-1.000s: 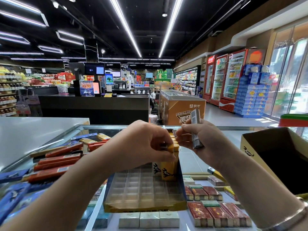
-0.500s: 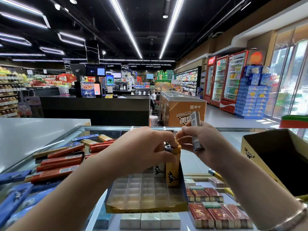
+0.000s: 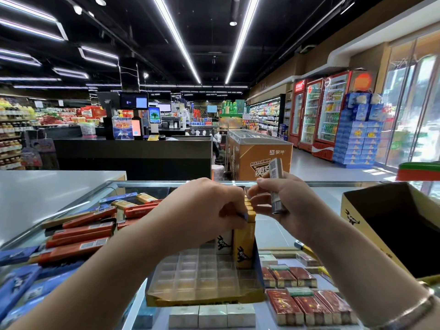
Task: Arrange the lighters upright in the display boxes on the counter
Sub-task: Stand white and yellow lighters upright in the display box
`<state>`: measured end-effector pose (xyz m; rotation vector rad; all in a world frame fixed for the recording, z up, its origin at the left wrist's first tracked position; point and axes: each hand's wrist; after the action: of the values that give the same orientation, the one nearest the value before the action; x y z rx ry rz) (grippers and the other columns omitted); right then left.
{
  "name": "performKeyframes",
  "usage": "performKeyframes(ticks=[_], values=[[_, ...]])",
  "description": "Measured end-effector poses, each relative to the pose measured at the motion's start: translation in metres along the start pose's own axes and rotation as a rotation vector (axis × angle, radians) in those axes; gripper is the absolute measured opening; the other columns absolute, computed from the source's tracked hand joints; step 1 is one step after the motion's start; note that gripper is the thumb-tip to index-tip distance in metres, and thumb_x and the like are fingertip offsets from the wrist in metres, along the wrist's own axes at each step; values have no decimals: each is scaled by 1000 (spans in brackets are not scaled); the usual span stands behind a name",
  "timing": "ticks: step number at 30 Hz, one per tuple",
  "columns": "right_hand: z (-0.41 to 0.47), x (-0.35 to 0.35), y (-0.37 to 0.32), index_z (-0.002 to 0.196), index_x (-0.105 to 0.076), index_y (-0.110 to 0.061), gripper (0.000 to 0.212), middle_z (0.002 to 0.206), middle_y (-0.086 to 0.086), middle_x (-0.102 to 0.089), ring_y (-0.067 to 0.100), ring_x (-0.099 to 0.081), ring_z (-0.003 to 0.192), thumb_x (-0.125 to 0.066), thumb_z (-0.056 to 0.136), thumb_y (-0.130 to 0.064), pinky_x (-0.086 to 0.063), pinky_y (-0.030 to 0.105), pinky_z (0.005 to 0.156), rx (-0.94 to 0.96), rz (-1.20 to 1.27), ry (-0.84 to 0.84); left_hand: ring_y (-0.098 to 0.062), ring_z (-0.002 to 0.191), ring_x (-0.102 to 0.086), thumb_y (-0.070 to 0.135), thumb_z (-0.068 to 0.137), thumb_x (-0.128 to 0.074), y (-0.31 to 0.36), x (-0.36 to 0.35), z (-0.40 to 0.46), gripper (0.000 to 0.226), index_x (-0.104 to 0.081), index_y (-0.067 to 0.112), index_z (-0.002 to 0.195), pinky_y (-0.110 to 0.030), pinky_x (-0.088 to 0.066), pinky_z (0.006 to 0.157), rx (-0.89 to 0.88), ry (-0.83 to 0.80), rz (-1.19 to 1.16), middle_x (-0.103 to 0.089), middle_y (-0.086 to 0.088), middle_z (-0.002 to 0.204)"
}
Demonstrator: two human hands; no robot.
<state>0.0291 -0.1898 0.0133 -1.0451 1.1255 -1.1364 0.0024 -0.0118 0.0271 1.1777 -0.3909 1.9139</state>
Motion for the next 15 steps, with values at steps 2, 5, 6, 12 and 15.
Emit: performKeyframes(ticks=[2, 5, 6, 12, 15], values=[[-1, -1, 0, 95, -52, -11, 13, 65, 7, -65, 19, -63, 59, -47, 96, -23, -51, 32, 61, -1, 26, 6, 3, 69, -62, 21, 77, -73, -1, 2, 0, 13, -67, 32, 78, -10, -48, 61, 48, -42, -122, -68, 18, 76], [-1, -2, -3, 86, -49, -10, 30, 65, 10, -63, 21, -60, 57, -39, 98, -35, -47, 35, 64, -5, 107, 17, 7, 69, -63, 15, 76, -73, -3, 3, 0, 18, -67, 32, 76, -5, -44, 60, 117, -98, -315, -68, 22, 72], [-2, -2, -4, 84, -48, -10, 33, 65, 11, -64, 22, -60, 58, -37, 98, -38, -46, 36, 65, 1, 136, 18, 6, 70, -64, 16, 77, -73, -4, 3, 0, 15, -69, 30, 78, -6, -45, 61, 126, -101, -359, -69, 21, 74], [-7, -8, -10, 90, -46, -11, 32, 76, 10, -68, 25, -59, 83, -30, 98, -38, -44, 42, 86, 129, 274, -100, -2, 62, -57, 60, 66, -53, -4, 1, 0, 27, -61, 43, 85, -13, -45, 53, 72, 84, -305, -62, 22, 76], [-12, -14, -12, 97, -49, -11, 35, 78, 4, -71, 19, -58, 98, -28, 97, -39, -31, 42, 104, 147, 326, -224, 1, 62, -55, 60, 68, -57, 0, 0, 1, 31, -57, 45, 95, -8, -40, 51, 14, 234, -202, -56, 33, 83]])
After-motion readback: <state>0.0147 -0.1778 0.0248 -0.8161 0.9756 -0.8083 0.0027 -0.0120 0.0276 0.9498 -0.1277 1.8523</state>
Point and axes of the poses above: each hand's wrist, its own z-axis towards the middle knuckle, its own x-axis out of the back of the hand, y = z × x
